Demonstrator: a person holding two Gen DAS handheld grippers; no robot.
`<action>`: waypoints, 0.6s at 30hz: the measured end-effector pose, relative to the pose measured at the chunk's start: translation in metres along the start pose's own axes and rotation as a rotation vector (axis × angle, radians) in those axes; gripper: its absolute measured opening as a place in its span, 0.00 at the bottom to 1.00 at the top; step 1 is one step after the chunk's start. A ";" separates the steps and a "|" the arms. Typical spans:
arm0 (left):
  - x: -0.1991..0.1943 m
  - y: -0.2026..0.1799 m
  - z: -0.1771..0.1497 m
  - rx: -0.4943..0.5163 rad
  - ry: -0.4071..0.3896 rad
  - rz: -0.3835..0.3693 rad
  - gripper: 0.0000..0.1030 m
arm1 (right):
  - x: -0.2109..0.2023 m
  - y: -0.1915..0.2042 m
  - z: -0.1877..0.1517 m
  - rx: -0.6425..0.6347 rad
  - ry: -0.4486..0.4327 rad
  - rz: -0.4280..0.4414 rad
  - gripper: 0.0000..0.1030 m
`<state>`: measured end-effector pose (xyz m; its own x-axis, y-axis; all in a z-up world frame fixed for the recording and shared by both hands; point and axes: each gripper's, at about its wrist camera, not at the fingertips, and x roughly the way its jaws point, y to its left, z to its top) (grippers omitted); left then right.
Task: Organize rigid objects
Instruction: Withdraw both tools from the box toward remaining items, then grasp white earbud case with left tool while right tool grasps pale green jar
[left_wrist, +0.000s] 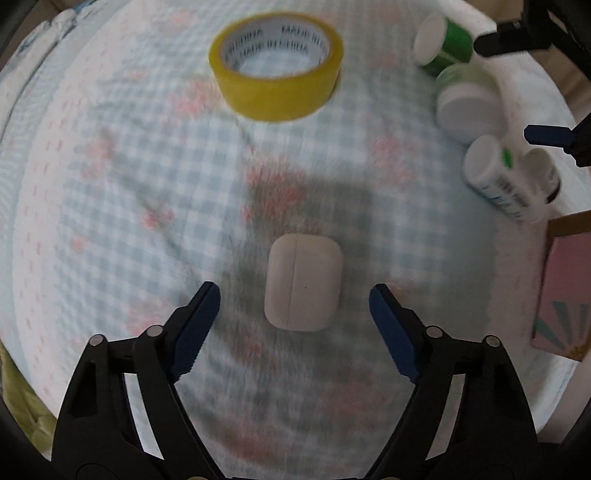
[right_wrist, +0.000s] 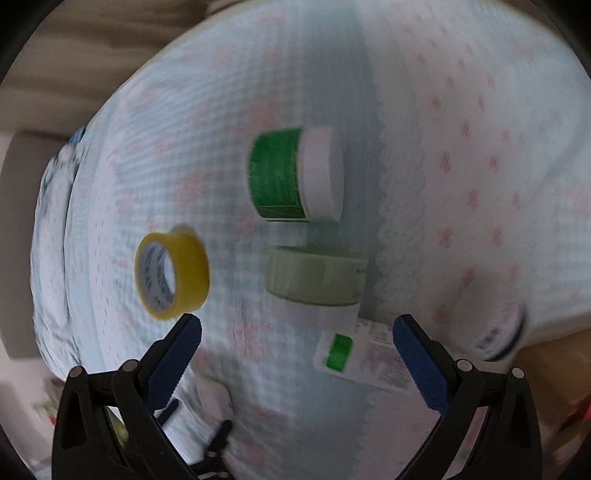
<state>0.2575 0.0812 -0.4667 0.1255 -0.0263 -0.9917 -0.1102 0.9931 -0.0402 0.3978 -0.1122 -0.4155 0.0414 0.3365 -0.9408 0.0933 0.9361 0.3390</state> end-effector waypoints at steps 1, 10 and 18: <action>0.003 0.000 0.000 0.000 0.001 0.004 0.77 | 0.006 -0.002 0.002 0.025 0.002 0.011 1.00; 0.019 -0.006 -0.005 0.024 -0.032 0.035 0.73 | 0.033 -0.003 0.022 0.066 0.011 -0.003 1.00; 0.022 -0.022 -0.006 0.067 -0.036 0.055 0.58 | 0.046 -0.001 0.026 0.062 0.013 -0.058 0.85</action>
<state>0.2562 0.0585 -0.4884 0.1569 0.0320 -0.9871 -0.0518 0.9984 0.0241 0.4253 -0.1007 -0.4590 0.0208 0.2837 -0.9587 0.1564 0.9461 0.2834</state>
